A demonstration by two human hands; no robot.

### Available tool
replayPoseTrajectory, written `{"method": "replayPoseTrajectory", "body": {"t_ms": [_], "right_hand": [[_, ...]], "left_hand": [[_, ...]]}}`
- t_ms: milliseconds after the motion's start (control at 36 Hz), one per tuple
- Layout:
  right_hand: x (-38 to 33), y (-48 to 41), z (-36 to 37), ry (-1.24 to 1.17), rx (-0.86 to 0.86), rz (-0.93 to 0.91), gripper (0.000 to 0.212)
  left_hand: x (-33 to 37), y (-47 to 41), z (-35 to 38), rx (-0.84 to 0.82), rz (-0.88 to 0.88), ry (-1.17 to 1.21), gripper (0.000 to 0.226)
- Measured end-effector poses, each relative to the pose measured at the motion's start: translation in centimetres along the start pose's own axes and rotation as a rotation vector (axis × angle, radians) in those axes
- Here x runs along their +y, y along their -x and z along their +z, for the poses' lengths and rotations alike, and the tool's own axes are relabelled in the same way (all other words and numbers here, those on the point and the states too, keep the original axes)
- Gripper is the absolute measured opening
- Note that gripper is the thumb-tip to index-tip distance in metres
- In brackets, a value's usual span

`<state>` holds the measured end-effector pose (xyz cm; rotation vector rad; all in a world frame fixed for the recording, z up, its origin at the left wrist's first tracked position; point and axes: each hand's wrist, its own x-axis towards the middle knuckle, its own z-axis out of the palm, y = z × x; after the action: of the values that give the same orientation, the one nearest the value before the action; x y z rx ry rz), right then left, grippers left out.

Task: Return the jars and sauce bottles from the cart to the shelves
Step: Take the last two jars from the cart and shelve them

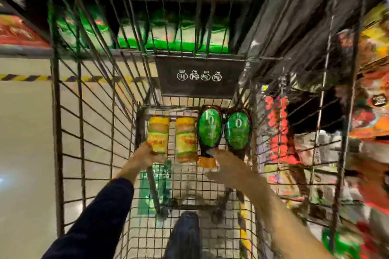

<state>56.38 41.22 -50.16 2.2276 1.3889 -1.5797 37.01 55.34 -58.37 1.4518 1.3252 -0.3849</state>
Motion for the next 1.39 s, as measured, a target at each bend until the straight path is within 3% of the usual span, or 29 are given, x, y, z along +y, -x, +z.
{"method": "replayPoseTrajectory", "body": {"t_ms": [139, 333, 528, 722, 889, 1056, 1194, 1389], "right_hand": [[-0.2, -0.6, 0.0, 0.002, 0.027, -0.016, 0.059], [0.3, -1.6, 0.9, -0.033, 0.032, -0.017, 0.063], [-1.5, -4.0, 1.8, -0.48, 0.04, 0.075, 0.053], [-2.3, -8.0, 1.9, -0.421, 0.113, 0.189, 0.04], [-2.3, -10.4, 3.7, -0.457, 0.17, 0.287, 0.047], [-2.9, -12.5, 5.5, -0.641, 0.103, 0.304, 0.059], [-3.2, -13.8, 6.5, -0.699, 0.132, 0.349, 0.067], [-2.1, -13.6, 6.6, -0.971, 0.155, 0.363, 0.057]], "left_hand": [[-0.5, -1.2, 0.1, 0.043, -0.047, 0.161, 0.039], [-1.6, -2.4, -0.2, 0.017, -0.105, 0.251, 0.041], [-1.4, -2.0, 0.7, 0.041, -0.094, 0.314, 0.03], [-1.8, -2.5, 0.8, 0.056, -0.081, 0.359, 0.029], [-2.7, -2.7, 0.8, 0.066, -0.073, 0.409, 0.033], [-3.3, -3.2, 0.9, 0.091, -0.121, 0.414, 0.047], [-2.5, -2.6, 0.7, 0.093, -0.115, 0.442, 0.032], [-1.7, -2.2, 0.9, 0.102, -0.16, 0.507, 0.04]]}}
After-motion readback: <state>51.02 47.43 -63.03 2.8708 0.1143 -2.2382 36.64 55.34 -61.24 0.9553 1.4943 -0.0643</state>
